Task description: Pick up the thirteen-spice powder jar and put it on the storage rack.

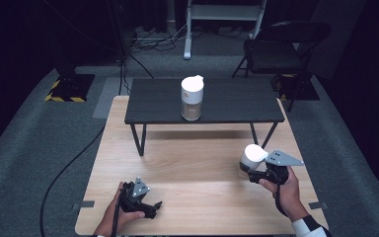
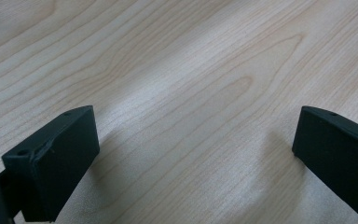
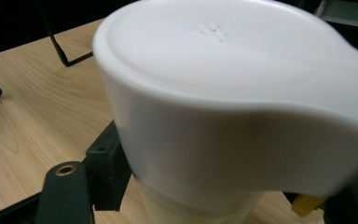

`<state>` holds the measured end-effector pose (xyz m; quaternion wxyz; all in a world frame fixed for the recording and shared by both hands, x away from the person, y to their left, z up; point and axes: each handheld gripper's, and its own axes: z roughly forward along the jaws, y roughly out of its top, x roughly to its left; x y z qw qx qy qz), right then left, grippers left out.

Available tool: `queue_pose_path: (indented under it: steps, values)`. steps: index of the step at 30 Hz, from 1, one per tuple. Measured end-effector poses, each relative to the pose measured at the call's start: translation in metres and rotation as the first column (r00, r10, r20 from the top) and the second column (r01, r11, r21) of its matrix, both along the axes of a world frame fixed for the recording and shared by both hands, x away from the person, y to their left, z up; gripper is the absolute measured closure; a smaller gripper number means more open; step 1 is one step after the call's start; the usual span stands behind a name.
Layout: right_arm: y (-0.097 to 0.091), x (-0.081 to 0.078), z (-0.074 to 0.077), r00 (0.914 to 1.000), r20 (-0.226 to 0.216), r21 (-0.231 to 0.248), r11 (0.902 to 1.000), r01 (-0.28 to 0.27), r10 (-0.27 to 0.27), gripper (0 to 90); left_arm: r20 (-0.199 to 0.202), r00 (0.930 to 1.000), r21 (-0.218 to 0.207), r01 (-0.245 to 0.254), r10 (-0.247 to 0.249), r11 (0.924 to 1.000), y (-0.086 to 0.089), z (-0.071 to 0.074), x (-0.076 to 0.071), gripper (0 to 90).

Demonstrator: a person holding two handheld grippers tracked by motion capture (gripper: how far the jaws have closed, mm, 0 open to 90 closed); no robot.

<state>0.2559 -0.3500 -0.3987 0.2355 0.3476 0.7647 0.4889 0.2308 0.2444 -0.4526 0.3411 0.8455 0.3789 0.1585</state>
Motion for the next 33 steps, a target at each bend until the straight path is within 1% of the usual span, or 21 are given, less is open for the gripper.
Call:
queue_pose_path:
  steps: [9,13,17,20,24,25,26,27,29,33]
  values:
    - [0.006,-0.002,0.027,0.9998,0.003,-0.021,0.9996,0.019,-0.019,29.8,0.000,1.0000,0.000,0.000,0.000,1.0000,0.000,0.000,0.000,0.3]
    - [0.009,-0.002,0.040,0.9996,0.005,-0.021,0.9994,0.029,-0.029,29.8,0.000,1.0000,0.000,0.000,0.000,1.0000,0.000,0.000,0.000,0.3]
    - [0.013,-0.001,0.058,0.9994,0.008,-0.027,0.9991,0.034,-0.033,29.8,0.000,1.0000,0.000,0.000,0.000,1.0000,0.000,0.000,0.000,0.3]
    - [0.015,0.000,0.069,0.9992,0.014,-0.018,0.9992,0.037,-0.037,29.8,0.000,1.0000,0.000,0.000,0.000,1.0000,0.000,0.000,0.000,0.4]
    - [0.021,0.002,0.081,0.9989,0.019,-0.021,0.9989,0.042,-0.042,29.8,0.000,1.0000,0.000,0.000,0.000,1.0000,0.000,0.000,0.000,0.3]
    - [0.021,0.002,0.081,0.9989,0.019,-0.021,0.9989,0.042,-0.042,29.8,0.000,1.0000,0.000,0.000,0.000,1.0000,0.000,0.000,0.000,0.3]
    - [0.025,0.003,0.088,0.9988,0.017,-0.021,0.9987,0.046,-0.046,29.8,0.000,1.0000,0.000,0.000,0.000,1.0000,0.000,0.000,0.000,0.3]
    - [0.026,0.003,0.090,0.9987,0.016,-0.022,0.9986,0.048,-0.048,29.8,0.000,1.0000,0.000,0.000,0.000,1.0000,0.000,0.000,0.000,0.3]
    - [0.031,0.005,0.098,0.9983,0.009,-0.032,0.9978,0.058,-0.058,29.8,0.000,1.0000,0.000,0.000,0.000,1.0000,0.000,0.000,0.000,0.3]
    - [0.037,0.007,0.110,0.9972,-0.006,-0.021,0.9970,0.074,-0.075,29.8,0.000,1.0000,0.001,0.000,0.000,1.0000,0.000,0.000,0.000,0.3]
